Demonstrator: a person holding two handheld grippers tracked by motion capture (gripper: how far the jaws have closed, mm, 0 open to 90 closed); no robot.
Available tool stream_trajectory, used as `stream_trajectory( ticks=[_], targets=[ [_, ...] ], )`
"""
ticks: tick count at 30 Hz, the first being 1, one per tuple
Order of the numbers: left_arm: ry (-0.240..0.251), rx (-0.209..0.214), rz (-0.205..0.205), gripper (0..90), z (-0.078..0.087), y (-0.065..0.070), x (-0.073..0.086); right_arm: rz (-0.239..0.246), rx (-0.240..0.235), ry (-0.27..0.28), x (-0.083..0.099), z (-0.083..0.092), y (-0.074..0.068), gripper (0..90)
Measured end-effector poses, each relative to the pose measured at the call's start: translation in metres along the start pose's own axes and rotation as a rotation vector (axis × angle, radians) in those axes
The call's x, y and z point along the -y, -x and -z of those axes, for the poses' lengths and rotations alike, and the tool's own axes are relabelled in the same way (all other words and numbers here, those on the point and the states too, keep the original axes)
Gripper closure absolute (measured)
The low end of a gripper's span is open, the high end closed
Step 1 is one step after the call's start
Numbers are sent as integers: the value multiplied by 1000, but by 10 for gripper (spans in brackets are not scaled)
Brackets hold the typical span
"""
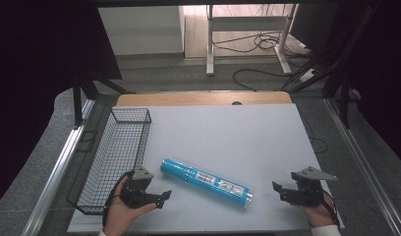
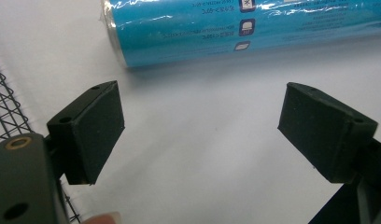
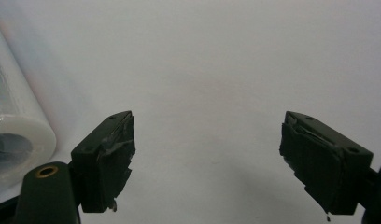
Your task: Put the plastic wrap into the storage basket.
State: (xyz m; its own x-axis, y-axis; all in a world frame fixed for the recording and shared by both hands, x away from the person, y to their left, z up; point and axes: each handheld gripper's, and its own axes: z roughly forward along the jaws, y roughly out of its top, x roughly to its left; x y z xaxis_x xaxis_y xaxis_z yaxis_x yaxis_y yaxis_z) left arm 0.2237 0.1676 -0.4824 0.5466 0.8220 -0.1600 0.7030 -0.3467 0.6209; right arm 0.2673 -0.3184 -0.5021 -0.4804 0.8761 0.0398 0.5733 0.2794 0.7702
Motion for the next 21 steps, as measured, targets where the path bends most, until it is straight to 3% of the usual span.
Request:
stream_trajectory(
  ticks=[13, 21],
  targets=[
    [8, 3, 3, 138, 2, 1, 0, -19, -20, -43, -5, 1, -4, 210],
    [1, -13, 1, 137, 0, 2, 1, 3, -32, -58, -18, 0, -11, 233]
  ],
)
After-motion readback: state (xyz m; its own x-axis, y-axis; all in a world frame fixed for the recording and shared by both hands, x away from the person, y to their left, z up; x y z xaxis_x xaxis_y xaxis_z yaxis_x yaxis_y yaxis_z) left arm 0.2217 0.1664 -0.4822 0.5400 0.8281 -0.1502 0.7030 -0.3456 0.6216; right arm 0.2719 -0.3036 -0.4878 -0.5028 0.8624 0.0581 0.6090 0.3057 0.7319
